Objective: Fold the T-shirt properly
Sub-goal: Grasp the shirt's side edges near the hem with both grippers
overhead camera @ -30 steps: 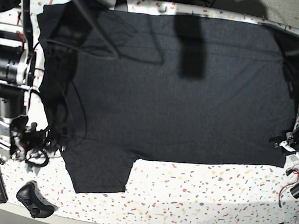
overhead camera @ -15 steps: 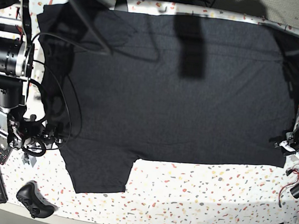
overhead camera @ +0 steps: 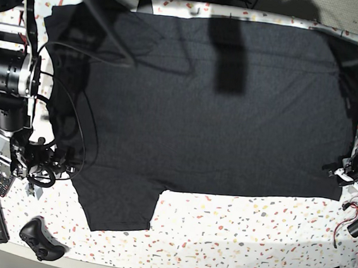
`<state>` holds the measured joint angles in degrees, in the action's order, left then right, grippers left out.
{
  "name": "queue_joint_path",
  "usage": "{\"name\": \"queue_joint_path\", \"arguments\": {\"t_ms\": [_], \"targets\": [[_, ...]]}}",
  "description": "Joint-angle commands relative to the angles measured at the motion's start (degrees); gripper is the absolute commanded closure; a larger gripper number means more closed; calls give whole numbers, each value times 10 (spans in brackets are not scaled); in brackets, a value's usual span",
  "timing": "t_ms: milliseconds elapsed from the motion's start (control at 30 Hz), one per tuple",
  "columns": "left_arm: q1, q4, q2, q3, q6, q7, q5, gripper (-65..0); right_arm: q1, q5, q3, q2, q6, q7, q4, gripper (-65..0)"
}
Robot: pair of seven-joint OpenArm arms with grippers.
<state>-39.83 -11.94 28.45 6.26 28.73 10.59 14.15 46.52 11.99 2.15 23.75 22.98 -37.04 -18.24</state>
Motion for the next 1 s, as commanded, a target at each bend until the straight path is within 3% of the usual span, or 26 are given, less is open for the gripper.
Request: {"name": "queue_joint_path", "arguments": {"t_ms": [0, 133, 333, 567, 667, 967], "targets": [[-12, -11, 8, 0, 0, 0, -2, 0, 15, 2, -2, 0, 2, -8, -3, -236], [-13, -22, 8, 0, 0, 3, -2, 0, 16, 2, -2, -13, 21, -20, -3, -236], [-12, -27, 8, 0, 0, 5, -2, 0, 16, 2, -2, -25, 21, -28, -3, -234], [-11, -27, 8, 0, 0, 14, -2, 0, 16, 2, -2, -25, 21, -38, -3, -91], [-11, -27, 8, 0, 0, 14, -2, 0, 16, 2, -2, -25, 21, -36, -3, 0], [-11, -27, 8, 0, 0, 13, 56, 0, 16, 2, -2, -25, 32, 19, -3, 0]]}}
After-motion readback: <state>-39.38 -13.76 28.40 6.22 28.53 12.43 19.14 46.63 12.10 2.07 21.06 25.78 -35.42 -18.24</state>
